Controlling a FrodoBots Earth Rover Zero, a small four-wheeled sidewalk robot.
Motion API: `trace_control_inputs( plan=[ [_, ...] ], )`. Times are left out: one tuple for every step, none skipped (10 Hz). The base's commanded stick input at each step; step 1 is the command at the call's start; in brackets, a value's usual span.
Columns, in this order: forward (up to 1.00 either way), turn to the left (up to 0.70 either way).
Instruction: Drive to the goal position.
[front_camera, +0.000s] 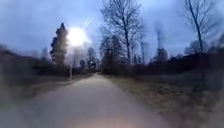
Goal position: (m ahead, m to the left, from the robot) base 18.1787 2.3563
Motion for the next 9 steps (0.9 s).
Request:
trace_control_inputs(
  plan=[
    [1.0, 0.21],
    [1.0, 0.4],
    [1.0, 0.4],
    [1.0, 0.4],
    [1.0, 0.4],
    [1.0, 0.21],
    [1.0, 0.0],
    [1.0, 0.0],
    [1.0, 0.0]
  ],
)
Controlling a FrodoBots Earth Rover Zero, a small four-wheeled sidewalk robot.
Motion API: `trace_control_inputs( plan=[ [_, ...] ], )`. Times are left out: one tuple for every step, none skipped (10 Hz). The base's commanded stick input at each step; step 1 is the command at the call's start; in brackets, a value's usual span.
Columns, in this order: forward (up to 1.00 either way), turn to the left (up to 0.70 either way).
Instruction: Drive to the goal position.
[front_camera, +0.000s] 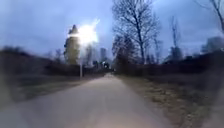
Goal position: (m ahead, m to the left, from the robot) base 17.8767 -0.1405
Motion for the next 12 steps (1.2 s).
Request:
trace_control_inputs(
  plan=[
    [1.0, 0.0],
    [1.0, 0.0],
    [1.0, 0.0],
    [1.0, 0.0],
    [1.0, 0.0],
    [1.0, 0.0],
    [1.0, 0.0],
    [1.0, 0.0],
    [1.0, 0.0],
    [1.0, 0.0],
    [1.0, 0.0],
    [1.0, 0.0]
  ],
)
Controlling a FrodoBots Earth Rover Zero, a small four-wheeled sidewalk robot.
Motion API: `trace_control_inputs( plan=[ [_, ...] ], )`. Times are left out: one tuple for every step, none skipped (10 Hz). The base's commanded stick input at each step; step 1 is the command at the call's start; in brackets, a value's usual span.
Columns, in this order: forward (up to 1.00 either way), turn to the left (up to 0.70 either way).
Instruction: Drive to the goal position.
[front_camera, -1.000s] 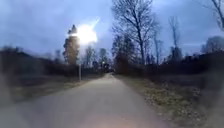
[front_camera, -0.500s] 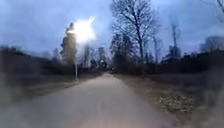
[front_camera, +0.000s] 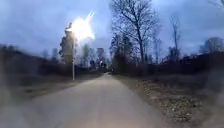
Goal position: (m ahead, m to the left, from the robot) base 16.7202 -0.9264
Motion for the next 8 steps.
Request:
trace_control_inputs(
  plan=[
    [1.0, 0.0],
    [1.0, 0.0],
    [1.0, 0.0],
    [1.0, 0.0],
    [1.0, 0.0],
    [1.0, 0.0],
    [1.0, 0.0],
    [1.0, 0.0]
  ],
)
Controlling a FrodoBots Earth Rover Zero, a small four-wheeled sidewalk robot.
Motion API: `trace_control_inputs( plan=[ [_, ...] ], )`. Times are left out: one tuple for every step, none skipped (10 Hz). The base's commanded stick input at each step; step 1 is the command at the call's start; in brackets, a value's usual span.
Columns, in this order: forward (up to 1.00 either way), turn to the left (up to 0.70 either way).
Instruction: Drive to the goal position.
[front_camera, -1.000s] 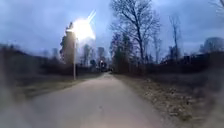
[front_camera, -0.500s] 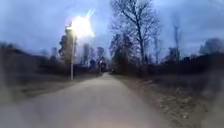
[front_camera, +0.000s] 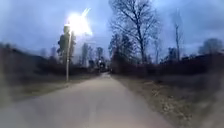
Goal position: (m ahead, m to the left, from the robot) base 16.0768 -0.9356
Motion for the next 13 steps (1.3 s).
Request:
trace_control_inputs(
  plan=[
    [1.0, 0.0],
    [1.0, 0.0],
    [1.0, 0.0],
    [1.0, 0.0],
    [1.0, 0.0],
    [1.0, 0.0],
    [1.0, 0.0],
    [1.0, 0.0],
    [1.0, 0.0],
    [1.0, 0.0],
    [1.0, 0.0],
    [1.0, 0.0],
    [1.0, 0.0]
  ],
)
